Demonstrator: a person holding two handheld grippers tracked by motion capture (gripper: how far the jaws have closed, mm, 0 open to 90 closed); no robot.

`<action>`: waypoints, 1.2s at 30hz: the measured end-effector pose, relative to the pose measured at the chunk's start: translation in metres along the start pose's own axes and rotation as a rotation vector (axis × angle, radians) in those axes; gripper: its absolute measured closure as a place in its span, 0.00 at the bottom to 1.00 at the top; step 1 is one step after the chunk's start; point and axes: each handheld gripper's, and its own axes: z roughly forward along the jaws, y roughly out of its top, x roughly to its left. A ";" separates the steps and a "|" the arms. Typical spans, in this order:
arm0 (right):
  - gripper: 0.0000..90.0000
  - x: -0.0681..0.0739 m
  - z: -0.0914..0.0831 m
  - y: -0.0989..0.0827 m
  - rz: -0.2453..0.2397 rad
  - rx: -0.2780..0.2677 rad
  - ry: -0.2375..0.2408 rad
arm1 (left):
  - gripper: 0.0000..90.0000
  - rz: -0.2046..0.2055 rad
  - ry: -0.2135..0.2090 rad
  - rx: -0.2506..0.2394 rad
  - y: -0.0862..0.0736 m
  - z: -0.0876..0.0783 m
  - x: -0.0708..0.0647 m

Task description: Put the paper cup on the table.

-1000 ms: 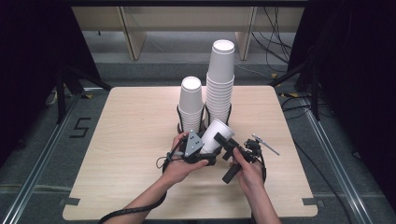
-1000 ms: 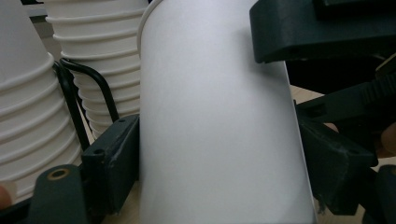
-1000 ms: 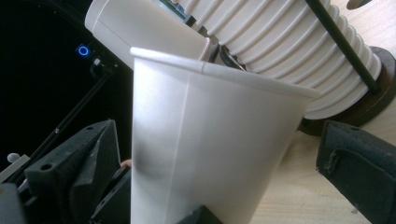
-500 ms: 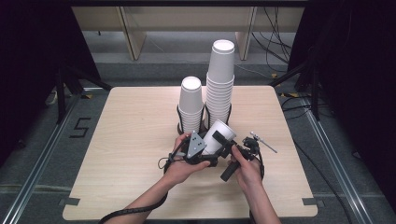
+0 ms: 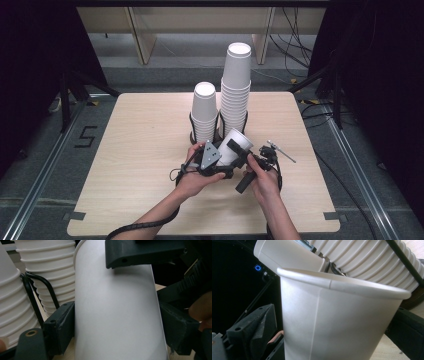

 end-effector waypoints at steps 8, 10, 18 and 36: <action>0.09 0.001 0.000 -0.001 0.029 0.003 -0.006 | 0.22 0.009 -0.002 0.012 -0.002 0.000 -0.001; 0.12 -0.001 0.000 0.000 -0.005 -0.005 -0.014 | 0.22 0.009 -0.001 0.012 -0.002 0.001 -0.002; 0.13 -0.002 0.000 0.000 -0.036 -0.016 -0.016 | 0.22 0.012 -0.001 0.019 -0.002 0.001 -0.002; 0.17 -0.002 0.000 -0.001 -0.063 -0.009 -0.022 | 0.21 0.021 -0.005 0.032 -0.003 0.000 0.000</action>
